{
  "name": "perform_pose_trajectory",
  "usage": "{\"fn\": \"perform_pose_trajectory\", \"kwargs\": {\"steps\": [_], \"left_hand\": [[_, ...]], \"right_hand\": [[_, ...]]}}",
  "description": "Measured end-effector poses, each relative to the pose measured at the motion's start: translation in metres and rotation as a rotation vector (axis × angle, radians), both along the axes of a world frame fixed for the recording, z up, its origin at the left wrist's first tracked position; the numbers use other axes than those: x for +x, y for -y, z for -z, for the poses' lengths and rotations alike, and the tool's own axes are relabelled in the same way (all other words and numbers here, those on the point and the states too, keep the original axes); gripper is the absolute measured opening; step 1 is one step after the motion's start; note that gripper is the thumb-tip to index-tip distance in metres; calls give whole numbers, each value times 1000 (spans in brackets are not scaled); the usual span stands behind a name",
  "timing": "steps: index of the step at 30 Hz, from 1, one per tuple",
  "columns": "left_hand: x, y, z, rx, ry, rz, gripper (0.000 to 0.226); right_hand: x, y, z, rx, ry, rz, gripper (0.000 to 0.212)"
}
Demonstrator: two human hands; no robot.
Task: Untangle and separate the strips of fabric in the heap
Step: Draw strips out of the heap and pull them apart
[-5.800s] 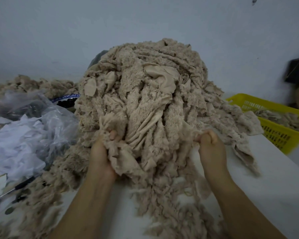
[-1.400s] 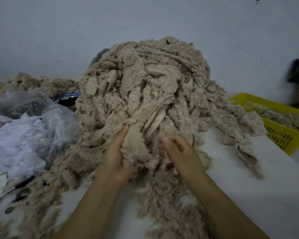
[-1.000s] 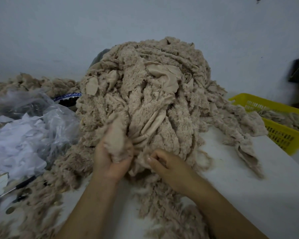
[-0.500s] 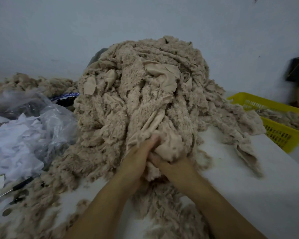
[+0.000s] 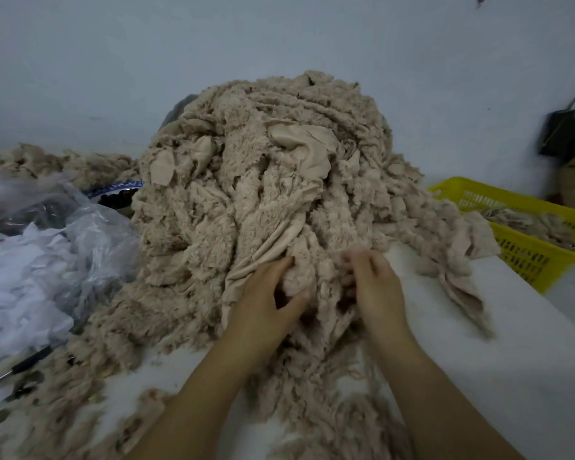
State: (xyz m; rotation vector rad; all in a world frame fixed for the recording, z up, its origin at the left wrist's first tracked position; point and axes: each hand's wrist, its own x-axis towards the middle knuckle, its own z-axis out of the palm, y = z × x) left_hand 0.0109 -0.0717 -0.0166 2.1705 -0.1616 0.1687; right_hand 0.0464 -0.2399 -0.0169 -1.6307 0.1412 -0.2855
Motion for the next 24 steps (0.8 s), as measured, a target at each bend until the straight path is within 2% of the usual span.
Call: {"fn": "perform_pose_trajectory", "kwargs": {"steps": [3, 5, 6, 8, 10, 12, 14, 17, 19, 21, 22, 24], "left_hand": [[-1, -3, 0, -67, -5, -48, 19], [-3, -4, 0, -257, -37, -93, 18], [-4, -4, -3, -419, -58, -135, 15], [-1, -8, -9, -870, -96, -170, 16], [4, -19, -15, -1320, -86, -129, 23], [7, -33, -19, -1602, -90, -146, 30], [6, -42, -22, -1753, -60, -160, 31], [7, -48, -21, -1793, 23, -155, 32], [8, -50, -21, -1693, 102, -127, 35], [9, -46, -21, -1443, 153, -104, 42], [8, -40, -20, -1284, 156, -97, 45], [4, -23, -17, -936, 145, -102, 39]], "right_hand": [[-6, -12, 8, -375, 7, -194, 21], [-8, -13, 11, -520, -33, -280, 18], [-8, -12, 10, -516, -40, -286, 15], [-8, -7, 6, -359, -75, -223, 16], [-6, -2, 2, -11, -130, -132, 32], [-5, 0, -2, 361, -179, -127, 31], [-6, 2, -5, 484, -202, -127, 20], [-6, 6, -7, 510, -236, -79, 26], [-4, 7, -7, 569, -234, -105, 23], [-6, 6, -9, 599, -174, -169, 15], [-8, 4, -9, 547, -135, -204, 14], [-13, -3, -7, 344, -45, -293, 27]]}}
